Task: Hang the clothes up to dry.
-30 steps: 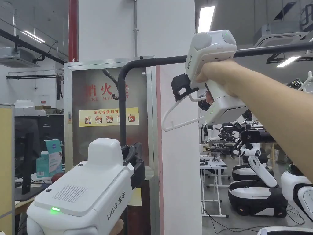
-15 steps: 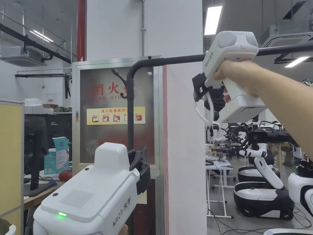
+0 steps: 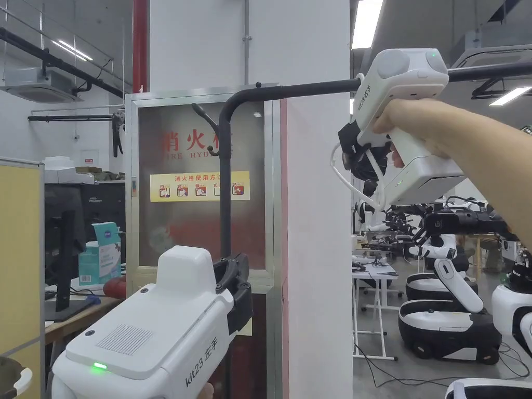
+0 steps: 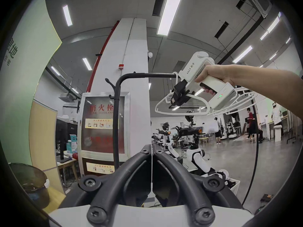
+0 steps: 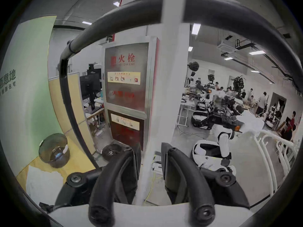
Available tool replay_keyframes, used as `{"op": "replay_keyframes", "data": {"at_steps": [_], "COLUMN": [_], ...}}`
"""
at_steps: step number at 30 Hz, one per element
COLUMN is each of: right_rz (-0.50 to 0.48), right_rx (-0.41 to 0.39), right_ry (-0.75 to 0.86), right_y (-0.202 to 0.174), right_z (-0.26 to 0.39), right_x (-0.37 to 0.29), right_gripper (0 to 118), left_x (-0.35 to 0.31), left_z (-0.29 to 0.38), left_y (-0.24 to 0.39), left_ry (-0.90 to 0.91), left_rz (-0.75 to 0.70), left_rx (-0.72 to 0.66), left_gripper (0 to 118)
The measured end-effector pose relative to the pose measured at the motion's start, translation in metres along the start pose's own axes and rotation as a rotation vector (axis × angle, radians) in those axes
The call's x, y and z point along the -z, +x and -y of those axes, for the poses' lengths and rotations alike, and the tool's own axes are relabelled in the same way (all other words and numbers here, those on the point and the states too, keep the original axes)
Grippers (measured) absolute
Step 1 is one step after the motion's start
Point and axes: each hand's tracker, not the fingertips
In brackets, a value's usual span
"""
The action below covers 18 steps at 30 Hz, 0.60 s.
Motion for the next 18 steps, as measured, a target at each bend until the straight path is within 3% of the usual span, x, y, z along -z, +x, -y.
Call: {"op": "replay_keyframes", "data": {"at_steps": [3,6,7,8,10,11,13,16,17,18], "right_rz": [0.010,0.004,-0.019,-0.043,-0.028,-0.026,-0.011,-0.008,-0.052,-0.053], "right_rx": [-0.020,-0.025,-0.083,-0.038,-0.029,-0.016,-0.112,-0.086,0.028,-0.074], "right_ry": [0.023,-0.028,-0.031,-0.086,0.024,0.003,0.076,0.090,0.005,0.092], "right_y": [0.003,0.003,0.001,0.003,0.002,0.000,-0.008,-0.004,-0.003,0.001], "right_z": [-0.004,-0.003,-0.004,0.000,0.004,0.007,0.008,0.009,0.017,0.009], "right_x": [-0.001,0.002,0.004,0.006,-0.002,-0.005,-0.008,-0.010,-0.009,-0.010], "right_gripper": [11,8,6,6,5,5,5,5,5,5], "left_x": [0.001,0.001,0.001,0.001,0.001,0.001,0.000,-0.003,-0.003,-0.003], "left_z": [0.002,0.004,0.005,0.005,0.005,0.005,0.005,0.005,0.004,0.004], "left_y": [0.001,0.000,0.000,0.000,0.000,0.000,0.001,0.002,0.001,0.000], "left_ry": [-0.002,-0.008,-0.009,-0.007,-0.011,-0.012,-0.010,-0.010,-0.009,-0.009], "left_rz": [-0.001,-0.001,0.000,-0.002,0.000,0.003,-0.003,0.002,-0.002,0.001], "left_rx": [0.011,0.004,-0.001,-0.004,-0.006,-0.003,0.001,0.030,0.027,0.015], "left_gripper": [0,0,0,0,0,0,0,0,0,0]}}
